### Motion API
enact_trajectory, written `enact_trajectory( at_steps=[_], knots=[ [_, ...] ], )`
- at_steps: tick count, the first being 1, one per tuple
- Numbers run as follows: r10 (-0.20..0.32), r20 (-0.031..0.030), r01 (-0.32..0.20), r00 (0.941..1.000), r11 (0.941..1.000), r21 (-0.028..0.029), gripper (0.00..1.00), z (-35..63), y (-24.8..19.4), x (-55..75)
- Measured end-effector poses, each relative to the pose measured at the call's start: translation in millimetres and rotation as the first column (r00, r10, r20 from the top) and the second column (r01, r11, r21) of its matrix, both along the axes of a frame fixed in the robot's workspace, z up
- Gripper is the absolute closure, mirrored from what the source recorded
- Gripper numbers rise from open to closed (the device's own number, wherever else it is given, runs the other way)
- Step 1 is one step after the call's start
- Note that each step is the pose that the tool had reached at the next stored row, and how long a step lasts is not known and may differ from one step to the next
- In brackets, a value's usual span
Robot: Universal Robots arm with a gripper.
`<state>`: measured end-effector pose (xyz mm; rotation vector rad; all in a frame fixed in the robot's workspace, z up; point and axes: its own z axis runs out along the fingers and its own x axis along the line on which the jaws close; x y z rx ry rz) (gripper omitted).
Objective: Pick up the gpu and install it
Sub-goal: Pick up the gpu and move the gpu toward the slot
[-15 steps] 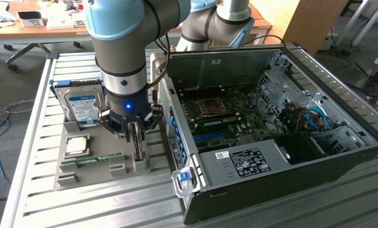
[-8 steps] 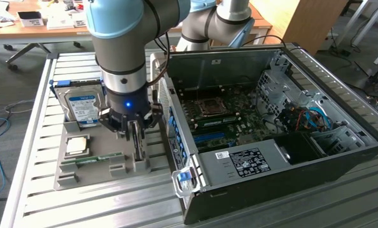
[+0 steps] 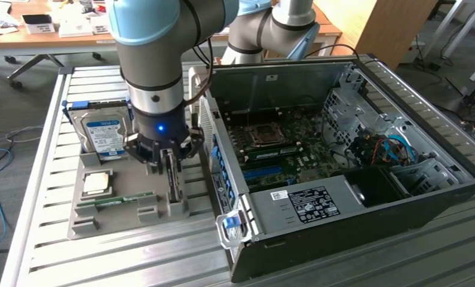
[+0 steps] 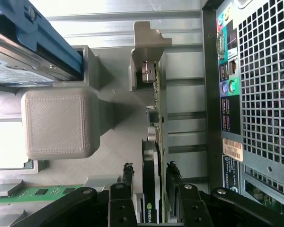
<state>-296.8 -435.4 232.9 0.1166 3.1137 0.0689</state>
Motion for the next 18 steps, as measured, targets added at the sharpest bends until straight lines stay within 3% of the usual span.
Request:
enact_trajectory(
  at_steps=[8,18],
  knots=[
    [0.000,-0.0001,0.000,1.0000,1.0000,-0.0001,0.58,0.1,3.1,-0.1],
    [0.000,-0.0001,0.000,1.0000,1.0000,-0.0001,0.58,0.0,3.1,1.4]
  ],
)
